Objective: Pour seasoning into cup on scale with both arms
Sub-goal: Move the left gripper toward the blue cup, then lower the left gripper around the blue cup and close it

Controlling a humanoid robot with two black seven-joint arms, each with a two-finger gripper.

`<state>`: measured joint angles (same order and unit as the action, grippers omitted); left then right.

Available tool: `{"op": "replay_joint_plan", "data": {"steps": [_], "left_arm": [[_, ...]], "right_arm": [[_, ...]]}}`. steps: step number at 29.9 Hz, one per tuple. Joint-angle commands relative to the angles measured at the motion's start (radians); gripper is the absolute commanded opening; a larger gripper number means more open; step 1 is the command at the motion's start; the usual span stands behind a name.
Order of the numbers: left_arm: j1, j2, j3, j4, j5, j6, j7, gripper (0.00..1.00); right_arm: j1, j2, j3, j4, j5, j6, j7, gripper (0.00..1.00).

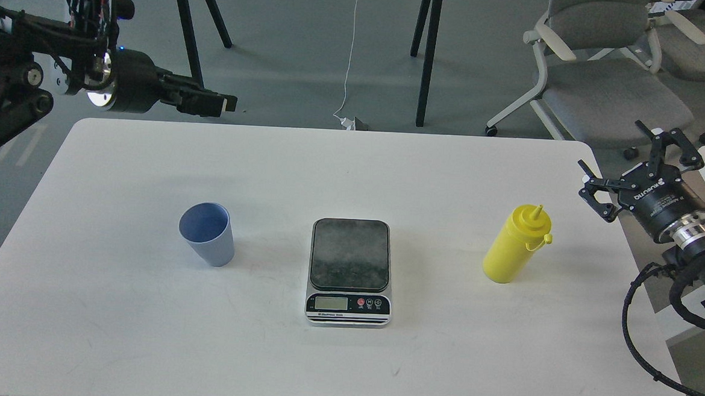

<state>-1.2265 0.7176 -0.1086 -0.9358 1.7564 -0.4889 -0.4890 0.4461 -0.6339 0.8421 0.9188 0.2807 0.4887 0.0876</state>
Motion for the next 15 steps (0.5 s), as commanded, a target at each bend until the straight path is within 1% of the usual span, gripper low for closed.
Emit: {"op": "replay_joint_plan", "data": {"steps": [1, 8, 15], "left_arm": [[-0.005, -0.004, 0.102, -0.006, 0.089, 0.0, 0.0, 1.0], [0.002, -0.016, 0.25, -0.012, 0.124, 0.0, 0.0, 0.98], [0.027, -0.035, 0.264, -0.012, 0.124, 0.0, 0.0, 0.98]], "right_arm": [[-0.012, -0.001, 0.0, 0.002, 0.0, 0.0, 0.0, 0.99], [-0.017, -0.001, 0.0, 0.0, 0.0, 0.0, 0.0, 0.99], [-0.018, -0.001, 0.0, -0.003, 0.0, 0.0, 0.0, 0.99]]}}
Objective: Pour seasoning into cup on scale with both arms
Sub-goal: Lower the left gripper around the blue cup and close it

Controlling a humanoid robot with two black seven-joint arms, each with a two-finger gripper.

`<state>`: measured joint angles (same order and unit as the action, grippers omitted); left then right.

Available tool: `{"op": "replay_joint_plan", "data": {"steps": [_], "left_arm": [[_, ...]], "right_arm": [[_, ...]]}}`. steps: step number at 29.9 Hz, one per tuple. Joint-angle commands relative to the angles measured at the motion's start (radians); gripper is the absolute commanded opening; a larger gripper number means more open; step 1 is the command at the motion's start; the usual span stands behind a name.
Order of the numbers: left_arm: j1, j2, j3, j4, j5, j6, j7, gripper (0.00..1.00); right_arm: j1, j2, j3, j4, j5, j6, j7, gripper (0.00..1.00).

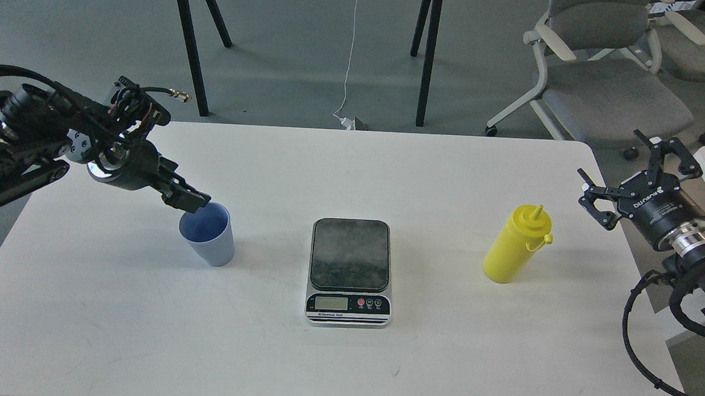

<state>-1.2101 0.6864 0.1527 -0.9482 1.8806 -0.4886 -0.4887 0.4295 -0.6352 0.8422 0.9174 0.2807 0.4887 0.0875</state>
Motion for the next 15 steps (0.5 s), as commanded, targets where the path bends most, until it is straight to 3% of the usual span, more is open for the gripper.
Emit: {"op": "replay_joint_plan", "data": {"steps": [1, 15], "left_arm": [[0.015, -0.004, 0.002, 0.0, 0.0, 0.0, 0.0, 0.98], [0.047, -0.048, 0.001, 0.015, -0.011, 0.0, 0.0, 0.97]], "right_arm": [[-0.003, 0.0, 0.0, -0.002, 0.0, 0.0, 0.0, 0.99], [-0.006, 0.0, 0.0, -0.003, 0.0, 0.0, 0.001, 0.99]]}}
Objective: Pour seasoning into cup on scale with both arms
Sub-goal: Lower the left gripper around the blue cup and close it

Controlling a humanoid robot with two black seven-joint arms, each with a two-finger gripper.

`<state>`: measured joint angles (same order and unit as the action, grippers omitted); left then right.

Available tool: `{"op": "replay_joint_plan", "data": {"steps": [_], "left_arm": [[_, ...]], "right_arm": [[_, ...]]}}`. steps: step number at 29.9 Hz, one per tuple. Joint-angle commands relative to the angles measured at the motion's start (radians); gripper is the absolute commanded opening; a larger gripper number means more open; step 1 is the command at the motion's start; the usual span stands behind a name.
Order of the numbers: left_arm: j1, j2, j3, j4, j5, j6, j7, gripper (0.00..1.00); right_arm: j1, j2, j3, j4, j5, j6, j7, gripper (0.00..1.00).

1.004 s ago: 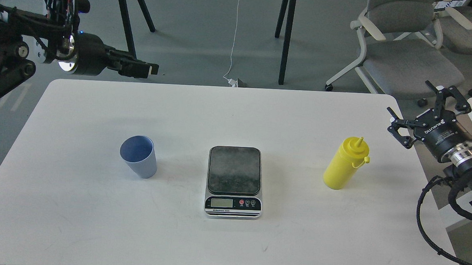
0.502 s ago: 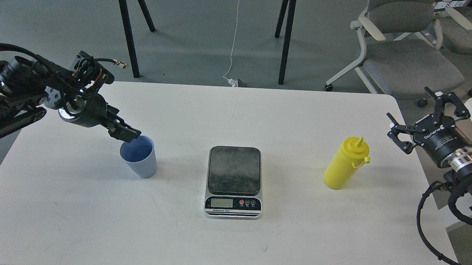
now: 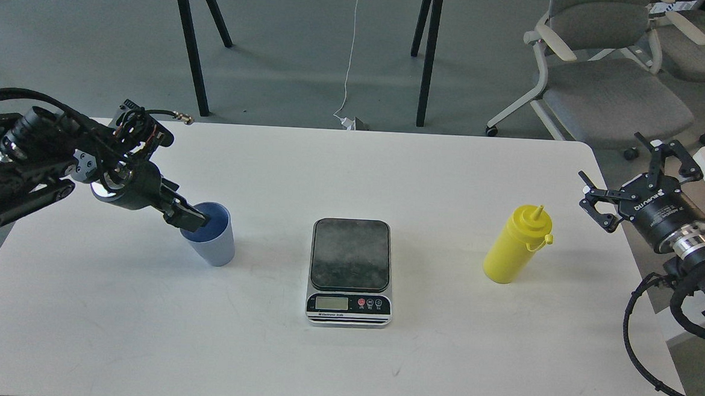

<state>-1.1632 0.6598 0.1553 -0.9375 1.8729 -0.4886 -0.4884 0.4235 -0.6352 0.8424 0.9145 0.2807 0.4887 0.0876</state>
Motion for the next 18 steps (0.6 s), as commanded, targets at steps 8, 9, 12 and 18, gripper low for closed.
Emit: {"op": "replay_joint_plan", "data": {"steps": [8, 9, 12, 18], "left_arm": [[0.017, -0.054, -0.002, 0.043, -0.008, 0.0, 0.0, 0.97], [0.019, -0.057, -0.002, 0.048, -0.009, 0.0, 0.0, 0.96], [0.02, -0.063, 0.0, 0.063, -0.008, 0.0, 0.0, 0.95], [0.042, -0.065, 0.001, 0.085, -0.005, 0.0, 0.0, 0.9]], "right_arm": [[-0.009, 0.0, 0.003, 0.001, 0.0, 0.0, 0.001, 0.99], [-0.009, 0.0, 0.003, 0.001, 0.0, 0.0, 0.001, 0.99], [-0.009, 0.0, 0.003, 0.001, 0.0, 0.0, 0.001, 0.99], [-0.011, 0.0, 0.003, 0.001, 0.0, 0.0, 0.003, 0.99]]}}
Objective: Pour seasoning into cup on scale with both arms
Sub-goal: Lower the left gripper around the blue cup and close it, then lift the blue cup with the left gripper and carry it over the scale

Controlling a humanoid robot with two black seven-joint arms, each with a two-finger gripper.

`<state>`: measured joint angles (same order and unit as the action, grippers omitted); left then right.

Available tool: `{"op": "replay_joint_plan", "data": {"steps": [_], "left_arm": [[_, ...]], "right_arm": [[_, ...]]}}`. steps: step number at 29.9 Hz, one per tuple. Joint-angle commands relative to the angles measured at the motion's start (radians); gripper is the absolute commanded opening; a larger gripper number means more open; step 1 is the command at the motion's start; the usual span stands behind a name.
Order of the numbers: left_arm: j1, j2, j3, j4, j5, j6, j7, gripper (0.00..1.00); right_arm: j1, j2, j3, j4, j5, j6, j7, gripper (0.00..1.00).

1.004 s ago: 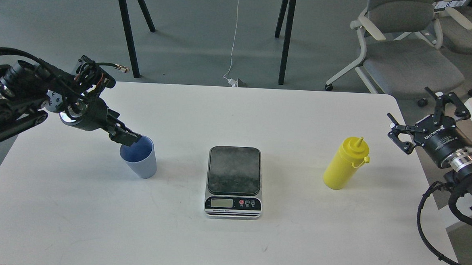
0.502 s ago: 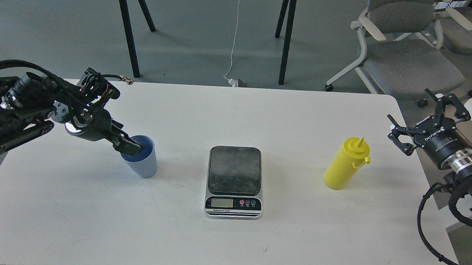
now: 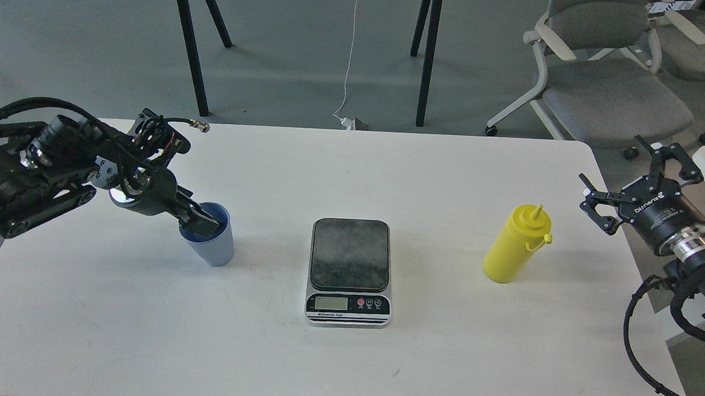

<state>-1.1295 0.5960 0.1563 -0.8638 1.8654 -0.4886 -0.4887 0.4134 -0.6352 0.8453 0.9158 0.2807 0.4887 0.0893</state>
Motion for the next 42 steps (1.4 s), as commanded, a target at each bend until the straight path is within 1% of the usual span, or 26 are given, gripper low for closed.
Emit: {"op": "replay_joint_plan", "data": {"steps": [1, 4, 6, 9, 12, 13, 16, 17, 20, 24, 29, 33, 35, 37, 42], "left_arm": [[0.008, -0.001, 0.0, 0.014, 0.001, 0.0, 0.0, 0.89], [0.008, 0.001, 0.002, 0.016, 0.003, 0.0, 0.0, 0.84], [0.008, 0.001, 0.002, 0.014, 0.004, 0.0, 0.0, 0.76], [0.008, 0.001, 0.002, 0.016, 0.006, 0.0, 0.0, 0.58], [0.01, -0.001, 0.002, 0.014, 0.008, 0.0, 0.0, 0.33], [0.011, -0.001, 0.002, 0.014, 0.009, 0.0, 0.0, 0.27], [0.016, -0.002, 0.028, 0.011, 0.009, 0.0, 0.0, 0.1], [0.013, -0.004, 0.037, 0.011, 0.006, 0.0, 0.0, 0.07], [0.01, -0.005, 0.04, 0.011, 0.006, 0.0, 0.0, 0.03], [-0.018, -0.004, 0.04, 0.012, 0.001, 0.0, 0.0, 0.04], [-0.154, -0.004, 0.032, 0.011, 0.003, 0.0, 0.0, 0.05], [-0.271, -0.019, 0.028, -0.026, -0.002, 0.0, 0.0, 0.05], [-0.328, -0.065, 0.028, -0.067, -0.02, 0.0, 0.0, 0.06], [-0.358, -0.132, 0.028, -0.089, -0.055, 0.0, 0.0, 0.06], [-0.359, -0.289, 0.031, -0.086, -0.069, 0.0, 0.0, 0.06]], "right_arm": [[-0.001, 0.0, 0.0, 0.0, 0.0, 0.0, 0.001, 0.99], [-0.001, 0.0, 0.0, 0.0, 0.0, 0.0, 0.001, 0.99], [-0.002, 0.0, -0.002, 0.0, 0.0, 0.0, 0.0, 0.99], [-0.012, 0.0, -0.002, 0.0, 0.0, 0.0, 0.001, 0.99], [-0.016, 0.0, -0.002, 0.0, 0.0, 0.0, 0.001, 0.99], [-0.019, 0.0, 0.0, 0.0, 0.0, 0.0, 0.001, 0.99], [-0.022, 0.0, 0.001, 0.002, 0.0, 0.0, 0.001, 0.99], [-0.022, 0.0, 0.001, 0.0, 0.0, 0.0, 0.001, 0.99], [-0.027, -0.001, 0.003, 0.0, 0.0, 0.0, 0.001, 0.99], [-0.027, 0.0, 0.001, 0.002, 0.0, 0.0, 0.001, 0.99], [-0.028, 0.002, 0.0, 0.0, 0.0, 0.0, 0.001, 0.99], [-0.028, 0.003, 0.0, 0.003, 0.0, 0.0, 0.001, 0.99], [-0.028, 0.002, 0.0, 0.003, 0.0, 0.0, 0.001, 0.99], [-0.028, 0.002, 0.0, 0.002, 0.0, 0.0, 0.001, 0.99], [-0.03, 0.0, 0.006, 0.003, 0.0, 0.0, 0.001, 0.99]]}}
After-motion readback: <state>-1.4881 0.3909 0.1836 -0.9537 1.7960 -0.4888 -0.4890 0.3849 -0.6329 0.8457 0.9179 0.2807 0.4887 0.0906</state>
